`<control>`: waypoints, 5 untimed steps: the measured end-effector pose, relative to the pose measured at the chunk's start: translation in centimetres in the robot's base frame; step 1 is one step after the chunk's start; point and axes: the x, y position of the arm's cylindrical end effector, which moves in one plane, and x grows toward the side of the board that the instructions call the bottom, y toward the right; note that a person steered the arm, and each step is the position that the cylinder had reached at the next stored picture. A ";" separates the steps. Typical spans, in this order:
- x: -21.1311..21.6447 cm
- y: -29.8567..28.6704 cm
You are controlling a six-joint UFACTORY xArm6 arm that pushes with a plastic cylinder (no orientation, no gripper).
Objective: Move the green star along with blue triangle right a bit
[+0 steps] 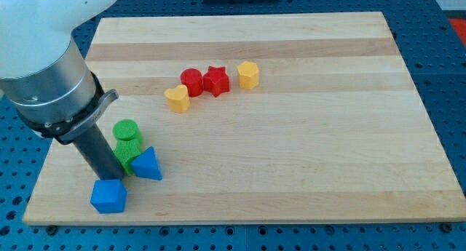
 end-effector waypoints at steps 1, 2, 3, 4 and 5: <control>0.0 0.0; -0.2 -1.2; -0.5 -1.4; -0.5 -1.4; -0.5 -0.8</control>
